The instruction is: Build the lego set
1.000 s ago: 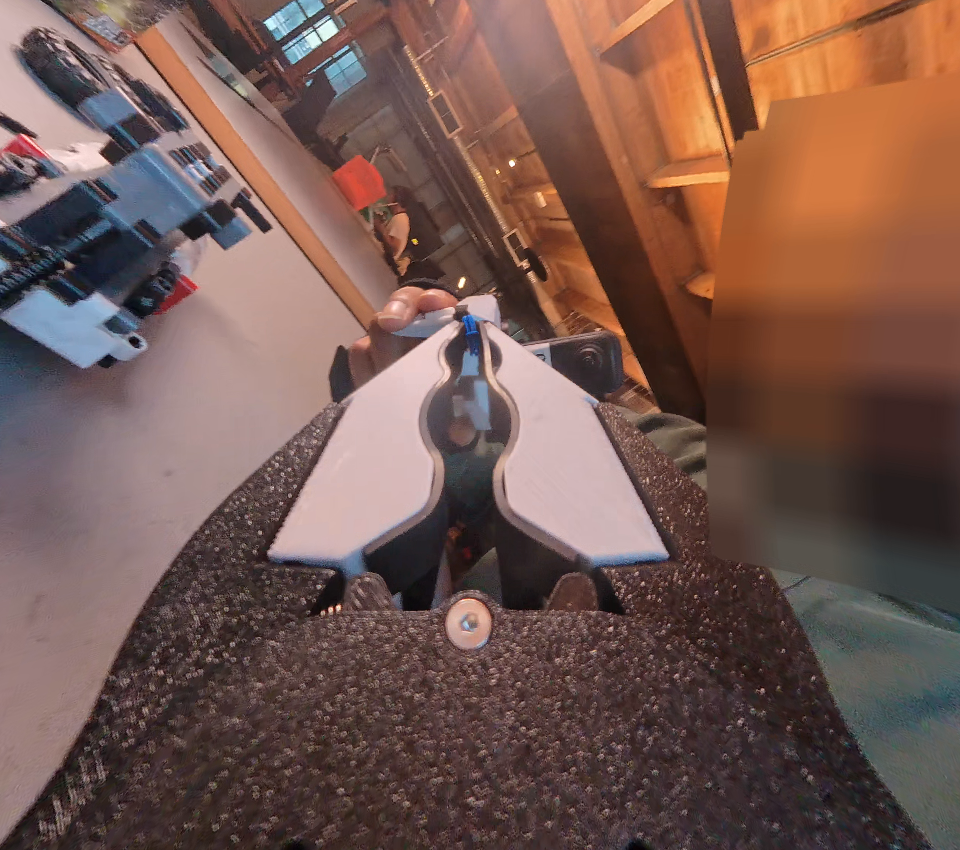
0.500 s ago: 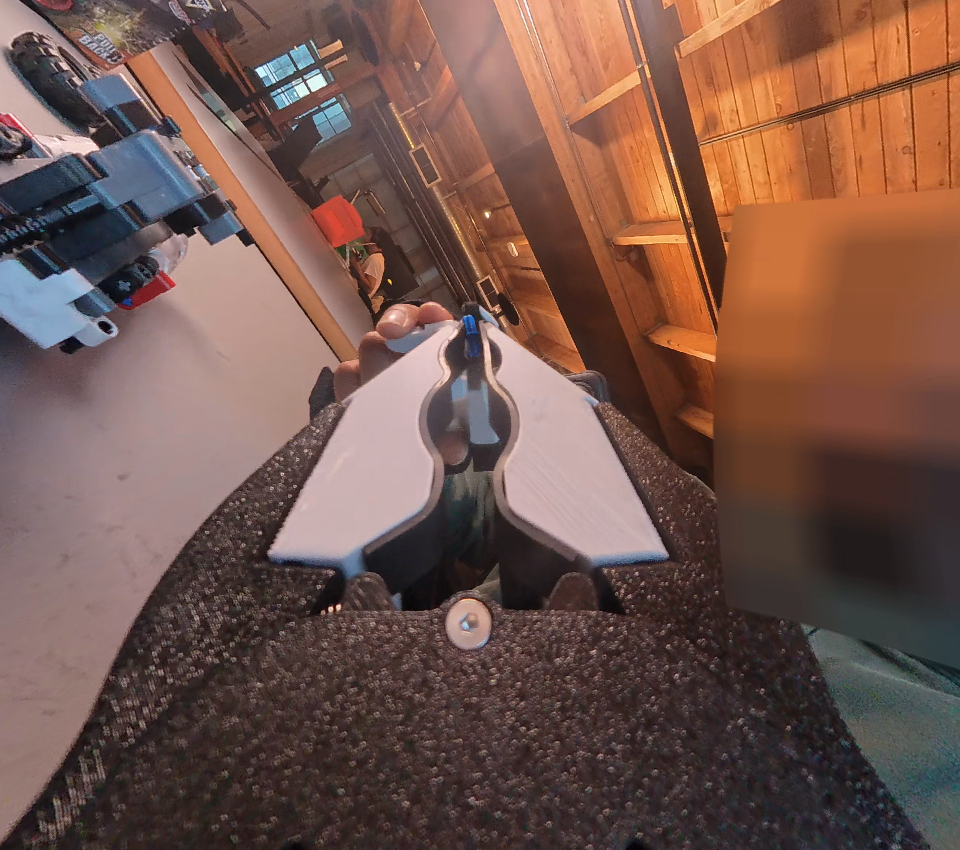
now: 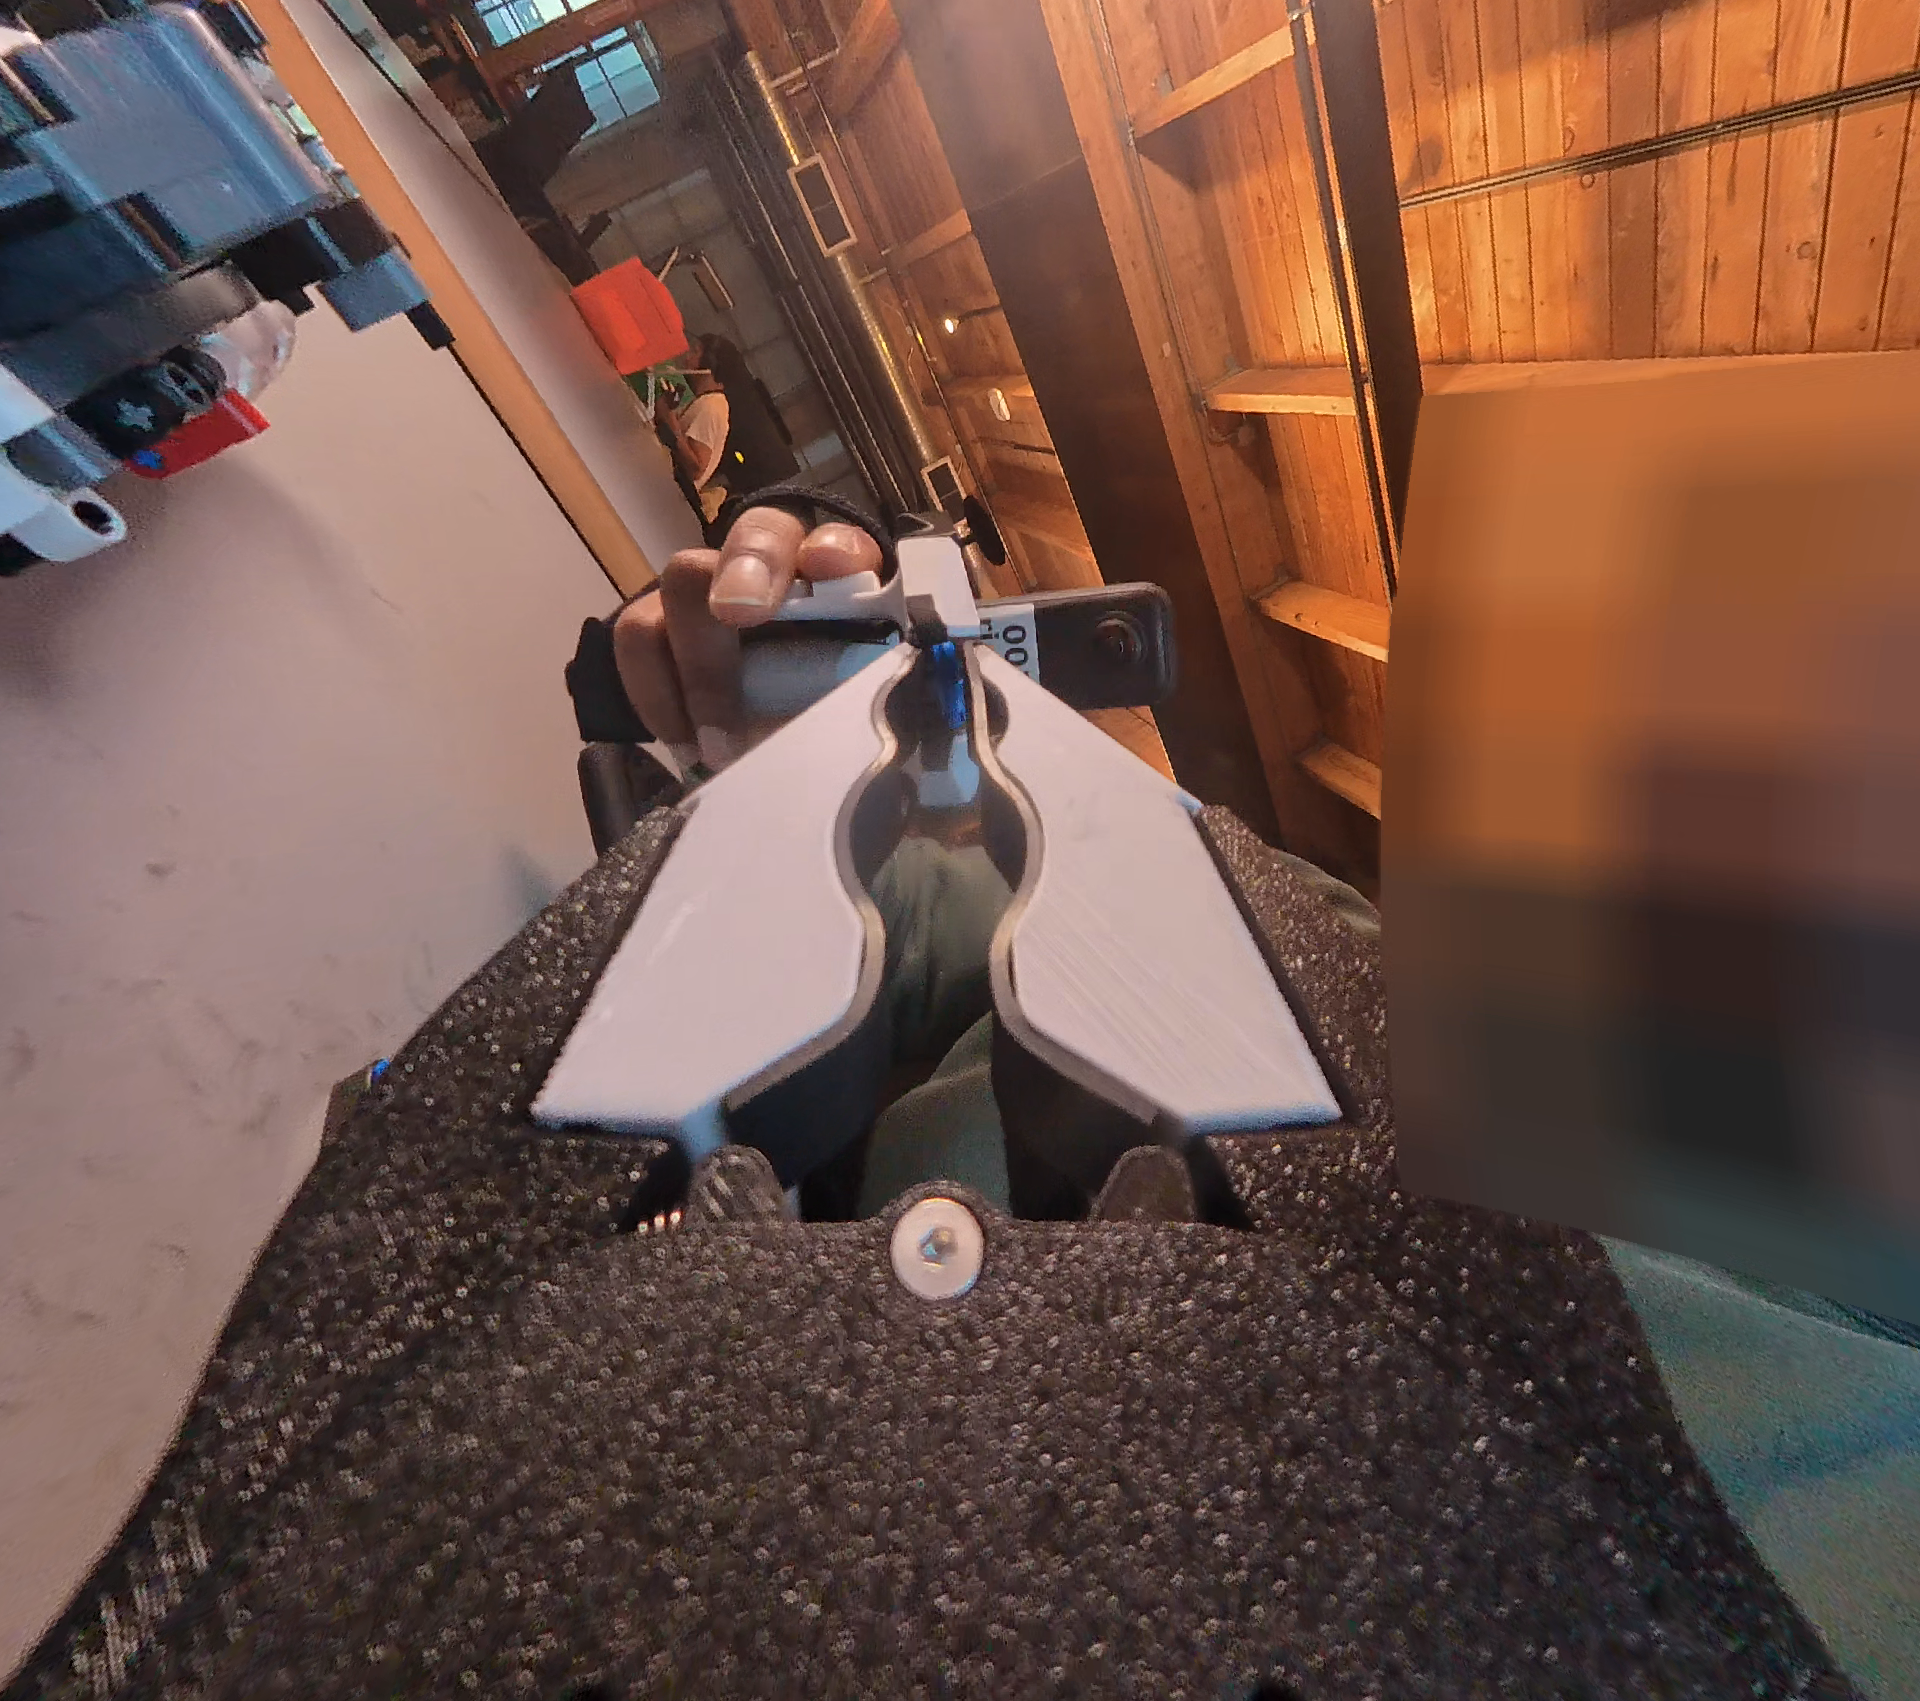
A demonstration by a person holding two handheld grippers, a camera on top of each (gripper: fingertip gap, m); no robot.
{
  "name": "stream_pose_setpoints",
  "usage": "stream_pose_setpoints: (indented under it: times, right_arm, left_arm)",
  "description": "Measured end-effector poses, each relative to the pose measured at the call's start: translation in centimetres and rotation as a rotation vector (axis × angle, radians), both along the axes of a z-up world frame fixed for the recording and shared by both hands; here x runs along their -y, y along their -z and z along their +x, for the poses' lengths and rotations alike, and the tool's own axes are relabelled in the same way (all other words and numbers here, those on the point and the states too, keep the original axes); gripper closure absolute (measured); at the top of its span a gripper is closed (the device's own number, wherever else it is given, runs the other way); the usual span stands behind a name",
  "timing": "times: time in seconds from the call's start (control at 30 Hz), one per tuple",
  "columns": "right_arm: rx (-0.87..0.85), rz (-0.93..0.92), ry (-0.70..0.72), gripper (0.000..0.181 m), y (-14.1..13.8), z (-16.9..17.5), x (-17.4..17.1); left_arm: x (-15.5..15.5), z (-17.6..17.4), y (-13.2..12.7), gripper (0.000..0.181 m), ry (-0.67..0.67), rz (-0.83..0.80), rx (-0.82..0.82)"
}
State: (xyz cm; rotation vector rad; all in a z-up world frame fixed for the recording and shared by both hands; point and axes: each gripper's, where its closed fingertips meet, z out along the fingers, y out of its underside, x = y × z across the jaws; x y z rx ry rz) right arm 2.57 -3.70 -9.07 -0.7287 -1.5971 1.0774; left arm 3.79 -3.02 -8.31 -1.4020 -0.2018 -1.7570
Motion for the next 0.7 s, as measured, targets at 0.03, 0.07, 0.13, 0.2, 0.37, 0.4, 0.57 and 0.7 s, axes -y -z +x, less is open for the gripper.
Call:
stream_pose_setpoints:
  times: [0.03, 0.07, 0.13, 0.2, 0.37, 0.4, 0.57, 0.7]
  right_arm:
    - [0.017, 0.008, -0.024, 0.167, 0.2, 0.3, 0.2]
    - [0.030, 0.014, -0.048, 0.167, 0.3, 0.5, 0.3]
    - [0.056, 0.005, -0.090, 0.167, 0.4, 1.0, 0.4]
    - [0.079, -0.016, -0.125, 0.167, 0.6, 1.4, 0.5]
    - [0.082, -0.070, -0.133, 0.168, 0.3, 1.6, 0.3]
    - [0.074, -0.069, -0.119, 0.171, 0.2, 1.5, 0.1]
    - [0.042, -0.074, -0.079, 0.169, -0.4, 1.4, -0.4]
    - [-0.006, 0.016, 0.011, 0.163, -0.3, 0.3, -0.2]
  left_arm:
    - [0.1, 0.2, 0.2, 0.175, 0.014, -0.005, -0.005]
    - [0.2, 0.5, 0.3, 0.176, 0.030, -0.009, -0.005]
    - [0.4, 0.9, 0.4, 0.176, 0.058, -0.009, -0.006]
    - [0.5, 1.3, 0.5, 0.177, 0.074, -0.010, -0.024]
    - [0.4, 1.1, 0.1, 0.176, 0.068, -0.007, 0.021]
    - [0.3, 0.7, 0.0, 0.177, 0.051, -0.002, 0.034]
    - [-0.1, -0.8, -0.5, 0.177, -0.025, 0.007, 0.058]
    - [-0.2, -0.8, -0.5, 0.177, -0.043, 0.004, 0.064]
